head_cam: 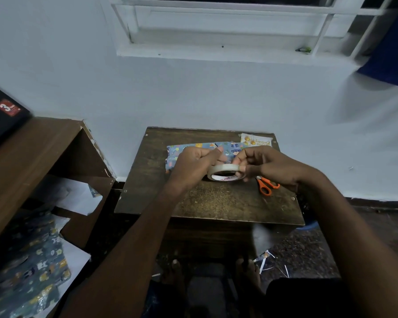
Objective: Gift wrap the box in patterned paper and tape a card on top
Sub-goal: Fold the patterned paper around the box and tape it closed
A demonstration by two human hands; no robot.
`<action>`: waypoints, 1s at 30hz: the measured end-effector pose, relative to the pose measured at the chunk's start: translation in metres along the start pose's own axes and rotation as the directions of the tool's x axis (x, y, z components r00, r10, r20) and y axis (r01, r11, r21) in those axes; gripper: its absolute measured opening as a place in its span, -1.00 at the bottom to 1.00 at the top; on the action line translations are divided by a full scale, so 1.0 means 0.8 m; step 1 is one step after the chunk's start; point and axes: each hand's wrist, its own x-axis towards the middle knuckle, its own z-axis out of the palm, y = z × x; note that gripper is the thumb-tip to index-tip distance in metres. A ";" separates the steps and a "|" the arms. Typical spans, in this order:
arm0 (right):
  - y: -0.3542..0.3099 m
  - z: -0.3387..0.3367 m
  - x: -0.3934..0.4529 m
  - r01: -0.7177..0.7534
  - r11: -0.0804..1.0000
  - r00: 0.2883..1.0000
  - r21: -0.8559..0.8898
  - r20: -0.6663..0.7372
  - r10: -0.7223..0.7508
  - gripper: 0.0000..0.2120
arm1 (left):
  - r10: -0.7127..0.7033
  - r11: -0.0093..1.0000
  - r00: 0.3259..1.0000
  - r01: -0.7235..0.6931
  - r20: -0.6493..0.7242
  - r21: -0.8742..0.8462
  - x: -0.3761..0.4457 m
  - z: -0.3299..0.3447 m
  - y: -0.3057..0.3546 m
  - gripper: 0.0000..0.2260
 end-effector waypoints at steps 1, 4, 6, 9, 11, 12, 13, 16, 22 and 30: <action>0.000 -0.001 0.000 0.009 1.000 1.000 -0.008 -0.007 -0.009 -0.85 | -0.001 1.000 1.000 0.001 0.005 -0.012 -0.002 0.002 0.001 -0.72; 0.002 -0.003 0.001 0.025 0.999 0.999 -0.024 -0.035 -0.026 -0.85 | -0.003 0.998 0.999 0.006 0.040 -0.058 -0.004 0.007 0.000 -0.78; 0.002 -0.004 0.001 0.027 0.999 0.998 -0.032 -0.048 -0.029 -0.86 | -0.003 0.994 1.000 0.006 0.030 -0.108 -0.004 0.011 -0.001 -0.85; 0.003 -0.002 0.001 0.051 0.995 0.996 -0.080 -0.073 -0.057 -0.78 | 0.003 0.981 1.000 -0.007 -0.023 -0.195 -0.006 0.014 0.004 -0.91; 0.005 0.003 0.004 0.074 0.989 0.991 -0.128 -0.104 -0.088 -0.84 | 0.022 0.981 0.999 -0.029 -0.040 -0.192 -0.007 0.017 0.007 -0.92; 0.007 0.007 0.006 0.079 0.981 0.988 -0.178 -0.117 -0.101 -0.87 | 0.040 0.985 0.998 -0.049 -0.057 -0.163 -0.007 0.018 0.006 -0.93; 0.007 0.011 0.007 0.080 0.969 0.986 -0.235 -0.126 -0.112 -0.88 | 0.060 0.989 0.995 -0.071 -0.083 -0.127 -0.006 0.019 0.005 -0.95; 0.006 0.022 0.013 0.078 0.927 0.980 -0.368 -0.142 -0.138 -0.87 | 0.123 0.985 0.977 -0.141 -0.176 -0.095 -0.005 0.023 0.001 -0.98; 0.002 0.033 0.013 0.045 0.919 0.981 -0.391 -0.155 -0.114 -0.75 | 0.126 0.974 0.945 -0.176 -0.301 -0.145 -0.004 0.026 0.005 -0.97; 0.002 0.042 0.013 -0.069 0.982 0.981 -0.177 -0.191 0.034 -0.88 | 0.062 0.969 0.892 -0.161 -0.447 -0.189 -0.001 0.038 0.005 -0.92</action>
